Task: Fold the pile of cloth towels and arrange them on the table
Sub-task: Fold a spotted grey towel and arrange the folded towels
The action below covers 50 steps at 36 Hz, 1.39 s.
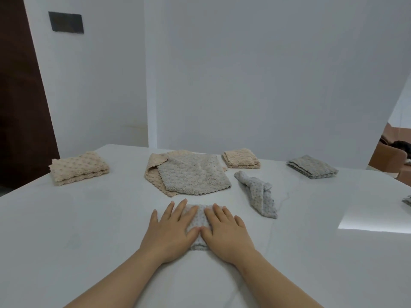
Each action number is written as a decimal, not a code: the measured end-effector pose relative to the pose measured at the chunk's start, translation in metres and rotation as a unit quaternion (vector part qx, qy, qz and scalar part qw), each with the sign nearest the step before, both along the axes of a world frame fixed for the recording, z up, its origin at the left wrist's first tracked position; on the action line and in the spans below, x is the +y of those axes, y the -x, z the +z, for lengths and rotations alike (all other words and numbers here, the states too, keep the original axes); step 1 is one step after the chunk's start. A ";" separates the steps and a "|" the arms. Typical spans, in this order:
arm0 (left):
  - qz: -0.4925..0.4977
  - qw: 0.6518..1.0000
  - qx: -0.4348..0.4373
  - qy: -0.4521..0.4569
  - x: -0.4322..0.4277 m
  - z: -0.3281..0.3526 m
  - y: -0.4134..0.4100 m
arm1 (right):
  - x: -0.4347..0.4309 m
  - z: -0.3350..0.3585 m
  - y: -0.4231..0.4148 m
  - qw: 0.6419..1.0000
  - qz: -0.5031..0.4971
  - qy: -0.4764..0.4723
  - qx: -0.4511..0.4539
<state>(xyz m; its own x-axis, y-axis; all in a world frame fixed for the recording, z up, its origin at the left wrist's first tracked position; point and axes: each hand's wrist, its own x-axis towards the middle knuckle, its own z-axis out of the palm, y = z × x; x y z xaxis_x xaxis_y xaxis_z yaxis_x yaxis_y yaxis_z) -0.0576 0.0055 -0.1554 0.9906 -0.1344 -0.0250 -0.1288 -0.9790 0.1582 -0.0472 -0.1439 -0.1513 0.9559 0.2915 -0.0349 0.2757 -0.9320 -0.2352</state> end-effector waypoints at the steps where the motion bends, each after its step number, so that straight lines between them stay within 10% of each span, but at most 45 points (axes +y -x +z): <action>1: -0.004 1.000 0.005 0.003 0.000 0.000 0.001 | -0.001 0.000 0.002 1.000 -0.004 -0.002 0.003; 25: 0.030 0.975 -0.092 0.200 -0.007 0.003 0.027 | -0.011 0.015 0.021 0.959 -0.208 -0.186 0.043; 31: 0.045 0.951 -0.100 0.289 -0.004 0.016 0.000 | -0.026 0.017 0.009 0.880 -0.210 -0.424 0.039; 38: 0.102 0.964 -0.227 0.092 -0.004 0.003 -0.042 | -0.045 0.008 -0.015 0.879 -0.218 -0.410 -0.107; 50: 0.090 0.994 -0.063 0.022 0.000 -0.002 -0.109 | -0.041 0.002 -0.066 0.890 -0.222 -0.376 -0.130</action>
